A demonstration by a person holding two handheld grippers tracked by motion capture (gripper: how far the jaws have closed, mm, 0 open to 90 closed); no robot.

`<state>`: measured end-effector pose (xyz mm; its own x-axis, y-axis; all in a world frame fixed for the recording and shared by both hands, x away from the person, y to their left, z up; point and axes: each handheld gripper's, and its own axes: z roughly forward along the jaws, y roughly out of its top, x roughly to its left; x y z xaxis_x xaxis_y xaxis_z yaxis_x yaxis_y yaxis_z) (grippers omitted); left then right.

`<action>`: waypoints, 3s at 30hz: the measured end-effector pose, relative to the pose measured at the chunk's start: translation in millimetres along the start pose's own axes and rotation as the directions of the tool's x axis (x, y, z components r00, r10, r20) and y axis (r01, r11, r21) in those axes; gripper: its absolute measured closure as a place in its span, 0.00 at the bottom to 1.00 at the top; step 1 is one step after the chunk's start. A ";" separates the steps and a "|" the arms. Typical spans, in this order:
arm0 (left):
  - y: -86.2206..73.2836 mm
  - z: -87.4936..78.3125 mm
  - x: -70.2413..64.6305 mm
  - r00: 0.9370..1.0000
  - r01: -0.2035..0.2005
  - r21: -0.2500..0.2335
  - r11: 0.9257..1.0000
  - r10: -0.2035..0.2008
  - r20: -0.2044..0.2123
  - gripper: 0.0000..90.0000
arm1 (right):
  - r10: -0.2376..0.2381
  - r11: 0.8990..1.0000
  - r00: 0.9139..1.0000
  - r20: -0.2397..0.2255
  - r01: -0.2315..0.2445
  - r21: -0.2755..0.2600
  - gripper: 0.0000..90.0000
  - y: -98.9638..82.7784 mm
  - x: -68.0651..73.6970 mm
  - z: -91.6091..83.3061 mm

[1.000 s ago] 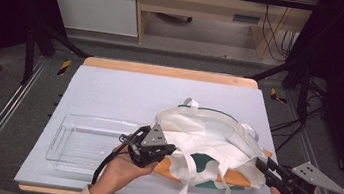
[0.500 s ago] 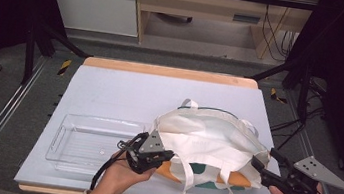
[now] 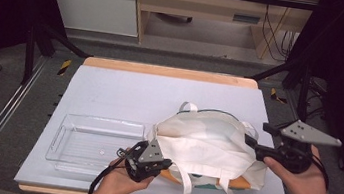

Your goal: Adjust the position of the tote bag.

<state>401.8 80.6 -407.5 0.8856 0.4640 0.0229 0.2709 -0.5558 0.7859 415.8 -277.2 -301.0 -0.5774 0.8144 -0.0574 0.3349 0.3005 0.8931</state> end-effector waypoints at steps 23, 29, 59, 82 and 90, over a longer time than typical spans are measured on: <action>-12.2 -3.3 -12.1 0.999 -0.041 0.048 0.998 0.040 0.035 0.98 | -0.056 0.949 0.995 -0.077 0.077 0.306 0.82 2.6 -28.7 103.5; -8.9 -8.7 -7.5 0.999 0.002 -0.010 1.000 -0.002 0.040 0.95 | -0.059 0.959 0.993 -0.100 0.084 0.271 0.98 2.2 -20.0 93.6; 52.0 37.1 30.9 0.997 -0.057 0.044 0.997 0.058 -0.044 0.46 | -0.068 0.975 0.984 -0.167 0.101 0.200 0.98 1.1 1.3 67.9; 43.0 40.3 22.2 0.996 -0.091 0.127 0.988 0.092 -0.006 0.75 | -0.054 0.977 0.983 -0.176 0.089 0.194 0.98 1.0 0.5 67.1; 39.0 31.2 16.1 0.997 -0.076 0.105 0.992 0.078 -0.018 0.96 | -0.039 0.979 0.984 -0.172 0.072 0.192 0.98 -2.0 -1.5 68.7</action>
<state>438.4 44.8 -395.7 0.8972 0.4312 0.0950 0.2409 -0.6585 0.7130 467.2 -244.9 -333.3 -0.7095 0.7045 -0.0143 0.4290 0.4480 0.7844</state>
